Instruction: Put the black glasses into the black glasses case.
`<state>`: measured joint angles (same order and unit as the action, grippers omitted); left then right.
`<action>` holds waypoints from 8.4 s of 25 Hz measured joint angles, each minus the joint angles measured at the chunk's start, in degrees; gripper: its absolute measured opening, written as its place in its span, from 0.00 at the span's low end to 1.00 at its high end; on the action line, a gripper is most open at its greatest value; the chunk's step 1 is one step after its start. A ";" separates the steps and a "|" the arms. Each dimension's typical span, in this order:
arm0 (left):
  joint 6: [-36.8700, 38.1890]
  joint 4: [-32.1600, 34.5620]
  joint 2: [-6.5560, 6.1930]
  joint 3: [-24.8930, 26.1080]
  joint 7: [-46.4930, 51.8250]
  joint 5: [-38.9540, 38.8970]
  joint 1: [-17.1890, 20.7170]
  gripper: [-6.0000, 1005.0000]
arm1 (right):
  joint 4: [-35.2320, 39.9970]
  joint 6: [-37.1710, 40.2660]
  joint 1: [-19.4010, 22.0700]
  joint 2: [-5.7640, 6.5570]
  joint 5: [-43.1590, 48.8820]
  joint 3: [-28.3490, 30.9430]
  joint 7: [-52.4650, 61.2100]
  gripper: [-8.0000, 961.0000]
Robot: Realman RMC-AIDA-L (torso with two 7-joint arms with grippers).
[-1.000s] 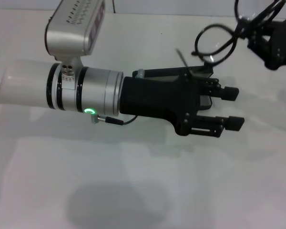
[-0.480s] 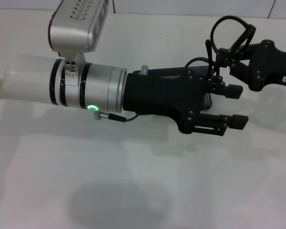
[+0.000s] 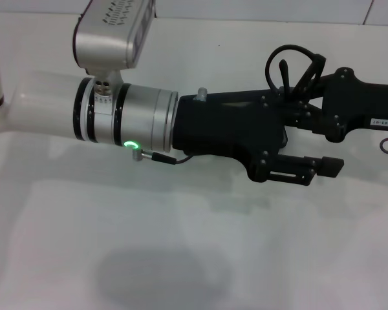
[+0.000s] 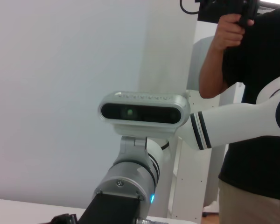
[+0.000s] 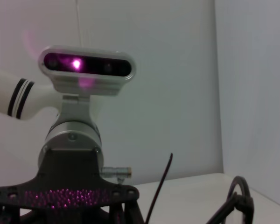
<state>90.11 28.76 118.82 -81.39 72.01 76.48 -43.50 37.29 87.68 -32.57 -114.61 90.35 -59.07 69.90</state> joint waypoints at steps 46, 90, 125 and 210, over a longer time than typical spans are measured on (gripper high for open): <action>1.24 1.72 -1.02 14.94 1.78 1.50 6.32 0.63 | 28.27 3.36 4.62 -0.63 13.69 -1.60 11.32 0.09; -5.08 1.51 0.18 40.77 -10.39 -2.31 16.46 0.63 | 26.40 -13.22 -28.27 -1.57 57.89 -45.34 54.95 0.09; -8.17 1.38 0.10 40.17 -10.93 -1.67 15.56 0.64 | 32.28 -17.14 -25.48 -1.57 60.73 -53.00 59.83 0.18; 3.71 8.67 -3.32 7.49 -13.05 -3.17 16.26 0.64 | -1.06 9.70 7.68 -0.69 -0.92 3.88 -10.81 0.71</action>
<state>93.82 37.43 115.50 -73.90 58.95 73.30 -27.24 36.23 97.38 -24.89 -115.31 89.44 -55.19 59.10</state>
